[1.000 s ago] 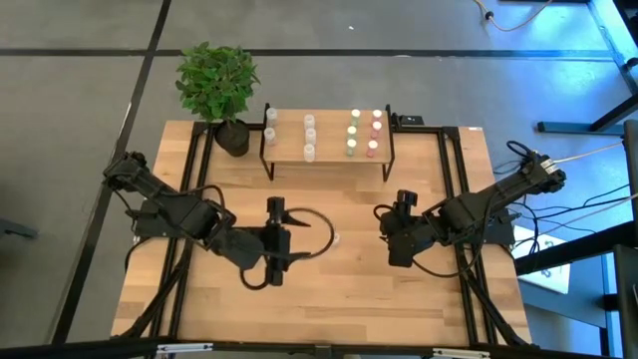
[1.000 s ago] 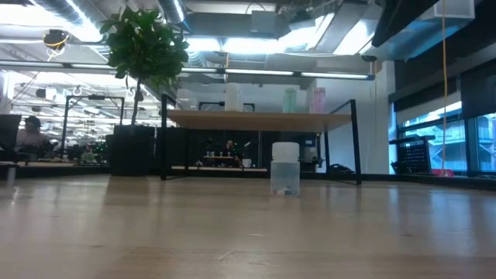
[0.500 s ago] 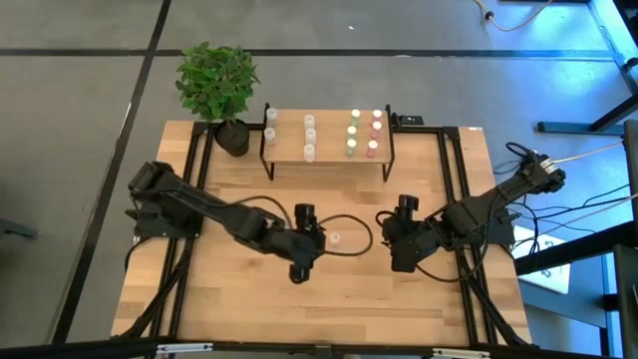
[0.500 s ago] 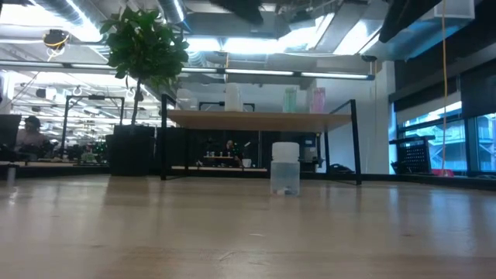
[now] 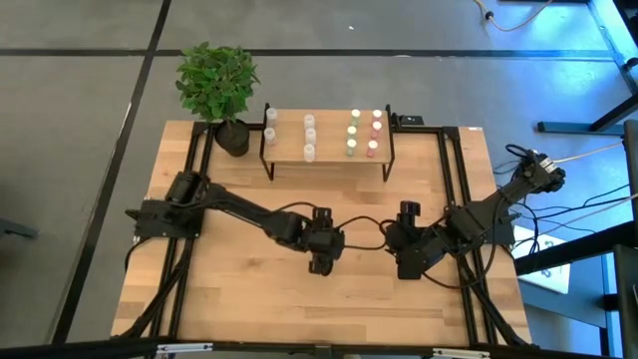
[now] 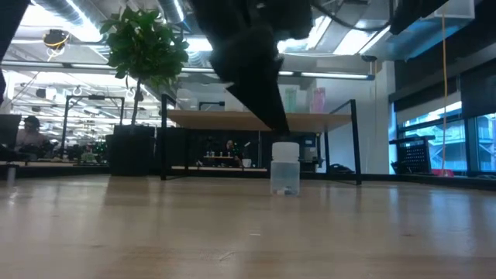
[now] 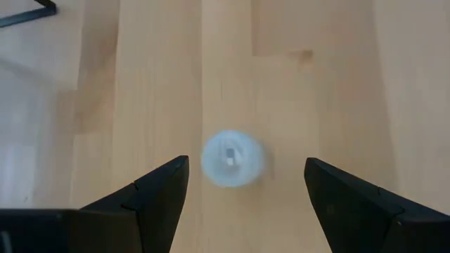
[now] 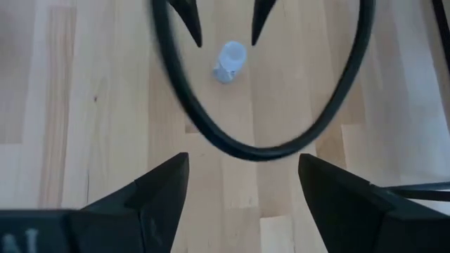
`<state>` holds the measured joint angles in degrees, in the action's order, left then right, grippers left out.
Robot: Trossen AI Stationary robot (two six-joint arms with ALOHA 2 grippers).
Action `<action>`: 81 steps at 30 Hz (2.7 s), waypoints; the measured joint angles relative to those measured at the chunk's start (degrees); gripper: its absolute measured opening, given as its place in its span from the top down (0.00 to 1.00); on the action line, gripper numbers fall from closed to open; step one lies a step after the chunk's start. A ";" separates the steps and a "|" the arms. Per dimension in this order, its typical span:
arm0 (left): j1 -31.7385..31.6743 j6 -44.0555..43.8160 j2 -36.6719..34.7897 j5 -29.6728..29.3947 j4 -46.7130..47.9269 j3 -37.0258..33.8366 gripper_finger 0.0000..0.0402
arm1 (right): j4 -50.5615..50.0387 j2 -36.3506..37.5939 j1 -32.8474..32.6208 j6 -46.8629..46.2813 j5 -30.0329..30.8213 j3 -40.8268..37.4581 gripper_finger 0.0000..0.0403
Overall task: Pick and place medicine bottles onto shelf by color
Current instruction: Put the transparent pill bottle on the shelf aligned with the other transparent pill bottles
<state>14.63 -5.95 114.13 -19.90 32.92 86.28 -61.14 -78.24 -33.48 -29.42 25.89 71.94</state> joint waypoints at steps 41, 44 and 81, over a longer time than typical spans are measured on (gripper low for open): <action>-4.98 0.43 5.83 7.41 -4.37 -0.06 0.54 | 0.04 0.07 0.03 1.19 1.49 0.02 0.33; -4.98 0.42 5.83 7.41 -4.33 -0.04 0.60 | 0.07 0.07 0.03 1.19 1.49 0.02 0.33; -4.73 -21.28 -23.02 -4.28 20.14 0.06 0.67 | -0.74 0.02 0.03 -0.31 8.04 0.02 0.33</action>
<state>9.90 -27.24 91.11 -24.18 53.06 86.34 -61.88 -78.22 -33.45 -29.73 33.93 71.96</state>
